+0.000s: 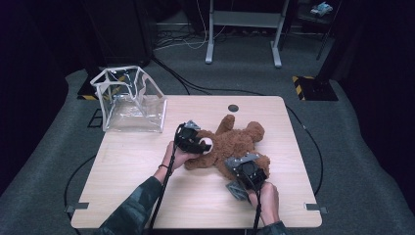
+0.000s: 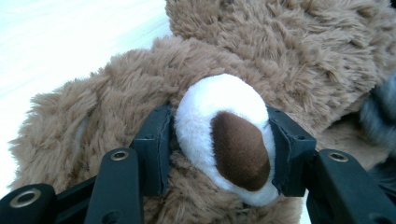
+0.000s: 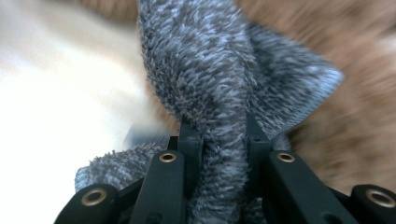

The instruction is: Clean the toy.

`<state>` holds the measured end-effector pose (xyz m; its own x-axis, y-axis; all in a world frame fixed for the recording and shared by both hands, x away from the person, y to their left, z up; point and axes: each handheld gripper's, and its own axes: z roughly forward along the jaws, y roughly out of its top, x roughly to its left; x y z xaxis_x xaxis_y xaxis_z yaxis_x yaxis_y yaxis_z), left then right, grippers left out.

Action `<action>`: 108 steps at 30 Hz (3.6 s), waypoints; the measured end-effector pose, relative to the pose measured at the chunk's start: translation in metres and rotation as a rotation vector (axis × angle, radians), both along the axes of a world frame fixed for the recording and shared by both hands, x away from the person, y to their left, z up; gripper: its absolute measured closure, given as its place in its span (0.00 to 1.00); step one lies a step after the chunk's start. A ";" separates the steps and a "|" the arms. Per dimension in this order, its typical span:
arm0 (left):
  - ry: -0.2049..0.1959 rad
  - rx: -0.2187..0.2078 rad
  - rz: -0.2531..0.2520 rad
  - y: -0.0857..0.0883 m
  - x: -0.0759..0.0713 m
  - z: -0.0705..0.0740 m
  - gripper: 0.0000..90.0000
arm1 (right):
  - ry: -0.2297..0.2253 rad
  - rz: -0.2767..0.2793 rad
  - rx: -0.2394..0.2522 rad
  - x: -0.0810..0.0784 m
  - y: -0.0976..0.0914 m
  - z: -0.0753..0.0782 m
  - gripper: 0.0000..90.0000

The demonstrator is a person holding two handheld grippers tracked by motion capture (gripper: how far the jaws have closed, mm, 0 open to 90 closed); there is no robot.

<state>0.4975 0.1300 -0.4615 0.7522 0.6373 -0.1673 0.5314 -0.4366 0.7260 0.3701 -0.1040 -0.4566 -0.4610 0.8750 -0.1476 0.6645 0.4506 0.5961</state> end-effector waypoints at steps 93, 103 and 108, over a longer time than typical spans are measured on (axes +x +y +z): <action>-0.006 -0.006 -0.019 -0.001 -0.001 -0.002 0.53 | -0.063 -0.043 0.097 0.022 0.026 -0.019 0.83; -0.012 -0.003 -0.024 -0.001 0.000 -0.002 0.53 | -0.063 -0.301 0.114 0.004 -0.065 -0.020 0.84; -0.012 -0.001 -0.022 -0.001 -0.001 -0.002 0.53 | -0.052 -0.265 0.123 0.002 -0.055 -0.022 0.83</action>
<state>0.4969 0.1286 -0.4635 0.7681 0.6203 -0.1593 0.5131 -0.4472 0.7326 0.3720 -0.1588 -0.4784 -0.2088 0.9767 -0.0504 0.7163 0.1878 0.6721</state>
